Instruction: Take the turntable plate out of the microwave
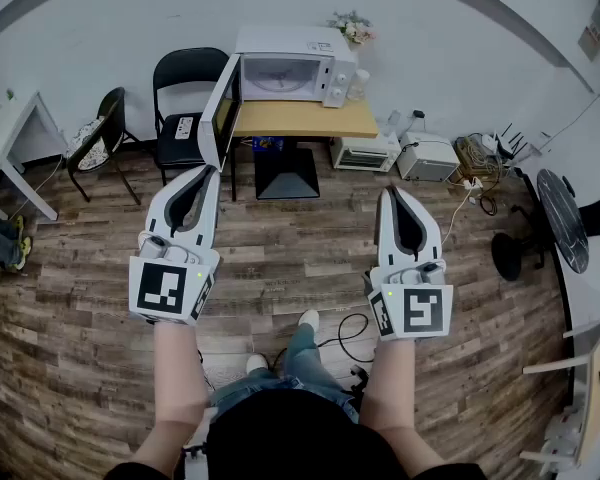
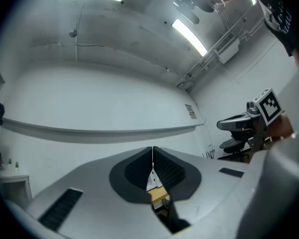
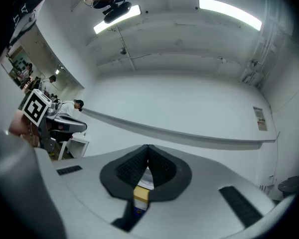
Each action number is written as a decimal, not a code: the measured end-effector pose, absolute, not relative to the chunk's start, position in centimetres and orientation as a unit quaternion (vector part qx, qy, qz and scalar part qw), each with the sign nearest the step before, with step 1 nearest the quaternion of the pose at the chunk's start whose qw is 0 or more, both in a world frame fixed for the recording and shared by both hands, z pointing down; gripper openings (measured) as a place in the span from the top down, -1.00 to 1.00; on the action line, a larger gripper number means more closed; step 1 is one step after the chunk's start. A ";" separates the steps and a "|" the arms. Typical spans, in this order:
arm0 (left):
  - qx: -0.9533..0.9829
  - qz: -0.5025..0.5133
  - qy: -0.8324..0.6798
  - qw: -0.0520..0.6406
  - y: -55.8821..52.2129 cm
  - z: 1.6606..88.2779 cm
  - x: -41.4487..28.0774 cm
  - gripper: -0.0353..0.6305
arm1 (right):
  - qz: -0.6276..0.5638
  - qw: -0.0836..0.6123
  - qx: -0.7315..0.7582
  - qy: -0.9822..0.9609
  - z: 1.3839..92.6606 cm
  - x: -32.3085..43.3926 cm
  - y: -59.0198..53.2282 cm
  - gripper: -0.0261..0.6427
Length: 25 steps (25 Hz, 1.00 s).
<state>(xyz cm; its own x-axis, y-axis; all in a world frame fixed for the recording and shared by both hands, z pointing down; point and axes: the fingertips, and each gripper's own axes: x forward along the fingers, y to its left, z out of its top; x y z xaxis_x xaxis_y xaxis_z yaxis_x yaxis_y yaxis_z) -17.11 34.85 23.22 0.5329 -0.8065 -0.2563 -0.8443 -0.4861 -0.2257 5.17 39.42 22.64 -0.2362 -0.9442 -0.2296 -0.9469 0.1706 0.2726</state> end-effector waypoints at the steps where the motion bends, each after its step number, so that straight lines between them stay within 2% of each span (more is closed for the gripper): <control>1: -0.859 0.060 0.482 0.163 34.8 23.3 -17.2 0.86 | 0.182 0.003 -0.617 0.765 22.8 5.2 39.4 0.88; 12: -0.859 0.084 0.486 0.138 32.3 24.0 -17.0 0.85 | 0.149 -0.012 -0.601 0.785 24.6 4.9 35.7 0.86; 13: -0.859 0.084 0.487 0.131 31.9 24.3 -16.9 0.83 | 0.136 -0.017 -0.594 0.793 25.1 4.7 35.0 0.67; 14: -0.861 0.081 0.487 0.124 31.3 24.6 -16.7 0.65 | 0.121 -0.025 -0.585 0.802 25.8 4.6 34.1 0.24; 15: -0.862 0.077 0.488 0.117 30.6 25.0 -16.5 0.36 | 0.107 -0.031 -0.577 0.809 26.5 4.5 33.0 0.03; 16: -0.862 0.073 0.490 0.112 29.8 25.3 -16.2 0.22 | 0.095 -0.035 -0.573 0.813 27.0 4.6 31.9 -0.03; 21: -0.860 0.067 0.494 0.105 25.5 25.4 -15.0 0.03 | 0.051 -0.030 -0.562 0.825 27.6 5.1 26.8 -0.07; 25: -0.863 0.050 0.497 0.074 21.1 25.9 -13.1 -0.15 | 0.047 -0.001 -0.556 0.830 26.6 6.8 22.7 -0.07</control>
